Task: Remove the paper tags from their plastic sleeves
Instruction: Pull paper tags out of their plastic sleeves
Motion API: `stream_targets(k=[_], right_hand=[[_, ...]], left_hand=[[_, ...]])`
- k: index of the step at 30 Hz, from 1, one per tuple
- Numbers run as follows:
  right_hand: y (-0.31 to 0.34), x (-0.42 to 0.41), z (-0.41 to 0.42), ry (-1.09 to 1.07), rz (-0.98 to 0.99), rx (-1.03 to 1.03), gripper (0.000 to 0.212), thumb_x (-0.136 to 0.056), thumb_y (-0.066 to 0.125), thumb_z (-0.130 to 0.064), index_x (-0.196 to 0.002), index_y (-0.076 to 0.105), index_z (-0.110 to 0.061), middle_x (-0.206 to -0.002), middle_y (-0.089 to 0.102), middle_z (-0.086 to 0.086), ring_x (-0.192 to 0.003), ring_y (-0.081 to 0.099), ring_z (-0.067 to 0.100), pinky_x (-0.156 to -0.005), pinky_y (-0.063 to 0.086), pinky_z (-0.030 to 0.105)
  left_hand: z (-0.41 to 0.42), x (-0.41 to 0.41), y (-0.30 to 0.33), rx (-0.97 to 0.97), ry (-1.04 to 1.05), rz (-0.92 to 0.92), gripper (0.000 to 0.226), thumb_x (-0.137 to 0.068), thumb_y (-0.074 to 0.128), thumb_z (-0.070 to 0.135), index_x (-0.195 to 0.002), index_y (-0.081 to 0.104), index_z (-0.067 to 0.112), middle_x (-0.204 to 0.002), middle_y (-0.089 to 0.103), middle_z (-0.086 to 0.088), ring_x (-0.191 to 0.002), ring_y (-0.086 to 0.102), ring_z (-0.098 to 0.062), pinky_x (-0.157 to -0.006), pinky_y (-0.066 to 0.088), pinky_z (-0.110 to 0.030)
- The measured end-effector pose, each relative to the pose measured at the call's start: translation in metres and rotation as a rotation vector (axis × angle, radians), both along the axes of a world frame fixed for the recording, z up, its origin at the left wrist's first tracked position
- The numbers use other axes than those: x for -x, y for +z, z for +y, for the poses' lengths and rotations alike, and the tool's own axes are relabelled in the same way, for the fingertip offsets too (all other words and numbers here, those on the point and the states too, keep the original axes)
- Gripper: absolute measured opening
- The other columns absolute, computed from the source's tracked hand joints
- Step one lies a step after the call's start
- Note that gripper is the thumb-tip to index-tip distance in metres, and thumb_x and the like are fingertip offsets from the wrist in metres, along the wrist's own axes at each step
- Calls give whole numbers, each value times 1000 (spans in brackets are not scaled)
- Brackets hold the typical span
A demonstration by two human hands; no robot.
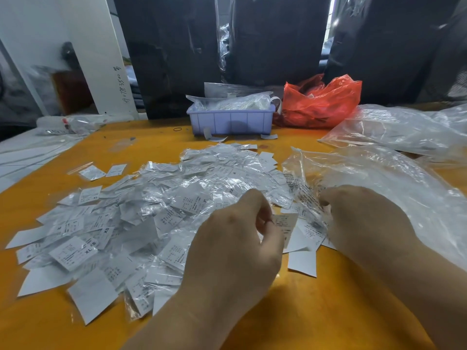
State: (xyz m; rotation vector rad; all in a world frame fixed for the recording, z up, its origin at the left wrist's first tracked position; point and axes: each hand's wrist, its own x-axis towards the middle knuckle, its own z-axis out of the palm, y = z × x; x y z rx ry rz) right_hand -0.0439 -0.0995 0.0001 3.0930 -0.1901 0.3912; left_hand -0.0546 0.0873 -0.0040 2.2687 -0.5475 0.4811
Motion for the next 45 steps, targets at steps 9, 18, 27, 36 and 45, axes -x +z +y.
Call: stream_targets(k=[9, 18, 27, 36, 45], right_hand=[[4, 3, 3, 158, -246, -214, 17, -86, 66, -9, -101, 70, -16, -87, 67, 1, -77, 60, 27, -64, 47, 33], [9, 8, 13, 393, -102, -1056, 28, -83, 67, 2, -85, 69, -26, -76, 68, -8, -69, 67, 11, -64, 56, 22], [9, 8, 24, 396, 201, -1899, 40, -58, 63, 11, -94, 72, -3, -76, 57, 10, -77, 67, 27, -64, 58, 31], [12, 10, 24, 382, 214, -2043, 17, -61, 68, 0, -74, 75, -8, -76, 61, 14, -73, 66, 26, -60, 57, 29], [14, 12, 26, 341, 208, -2094, 19, -60, 70, 1, -74, 57, -4, -82, 70, 23, -71, 73, 28, -56, 58, 28]], left_hand=[[10, -10, -1, 321, -60, 298, 8, -73, 52, 37, -78, 56, 32, -77, 64, 13, -78, 59, 9, -51, 46, -12], [11, -11, 0, 517, -87, 397, 17, -91, 61, 21, -96, 57, 36, -79, 69, 6, -76, 65, 1, -53, 45, -8], [11, -13, 6, 677, -134, 514, 15, -95, 57, 11, -98, 66, 23, -80, 72, 7, -77, 69, -9, -58, 54, -19], [14, -17, 8, 846, -131, 563, 13, -95, 53, 5, -90, 62, 12, -78, 72, -5, -66, 68, -13, -54, 52, -23], [14, -19, 10, 1076, -87, 627, 21, -89, 59, -6, -100, 59, 11, -93, 68, -16, -84, 72, -26, -62, 59, -31]])
